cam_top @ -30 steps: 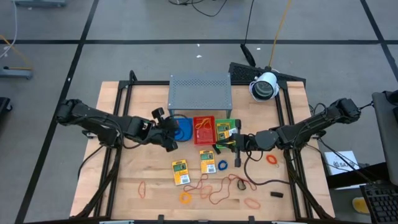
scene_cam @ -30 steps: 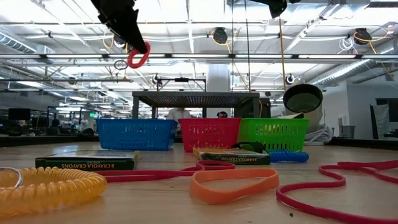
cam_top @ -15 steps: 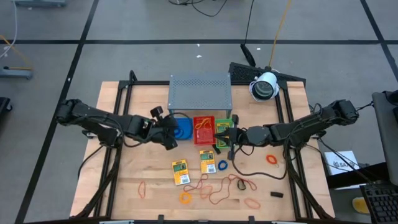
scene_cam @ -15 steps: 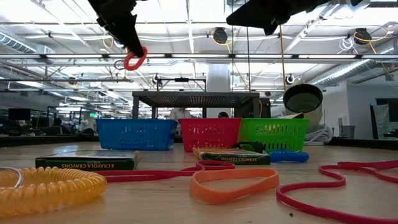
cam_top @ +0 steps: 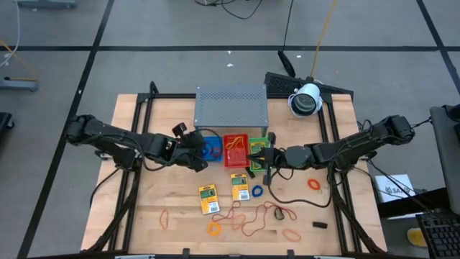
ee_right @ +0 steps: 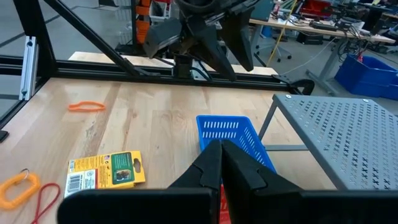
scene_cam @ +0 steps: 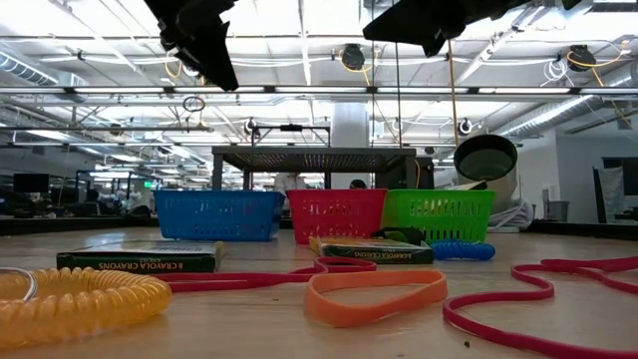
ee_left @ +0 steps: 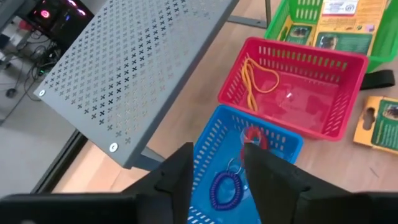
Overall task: Pick & Place Office Desk Supplies
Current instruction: Put the crayon pack into the green bin
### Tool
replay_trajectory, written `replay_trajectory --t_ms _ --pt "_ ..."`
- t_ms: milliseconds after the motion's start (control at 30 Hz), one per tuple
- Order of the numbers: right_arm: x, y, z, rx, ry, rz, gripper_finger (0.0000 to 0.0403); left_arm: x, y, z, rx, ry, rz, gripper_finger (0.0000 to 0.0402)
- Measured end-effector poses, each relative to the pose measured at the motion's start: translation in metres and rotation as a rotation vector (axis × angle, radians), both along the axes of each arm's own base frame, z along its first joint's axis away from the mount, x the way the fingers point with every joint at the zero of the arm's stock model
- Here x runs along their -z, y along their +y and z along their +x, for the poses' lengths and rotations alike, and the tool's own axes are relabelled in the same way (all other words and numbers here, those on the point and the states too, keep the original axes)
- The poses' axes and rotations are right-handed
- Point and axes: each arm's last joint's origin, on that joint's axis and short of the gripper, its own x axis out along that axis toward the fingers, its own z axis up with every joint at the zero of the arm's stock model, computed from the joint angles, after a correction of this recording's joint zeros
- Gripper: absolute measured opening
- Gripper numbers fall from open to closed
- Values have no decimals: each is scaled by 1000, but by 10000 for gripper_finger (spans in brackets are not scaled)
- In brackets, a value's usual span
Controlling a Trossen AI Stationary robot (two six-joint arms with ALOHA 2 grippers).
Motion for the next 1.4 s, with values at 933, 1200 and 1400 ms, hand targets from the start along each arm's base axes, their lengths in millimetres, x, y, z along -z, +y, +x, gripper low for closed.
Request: replay_trajectory --t_ms 933,1200,1400 --pt "1 2 0 -80 9 19 0 84 -86 7 276 195 -223 127" --pt "1 3 0 -81 12 18 0 115 -116 -10 324 94 -177 127" --pt "1 3 0 -81 11 17 0 138 -125 -35 291 34 -131 127"
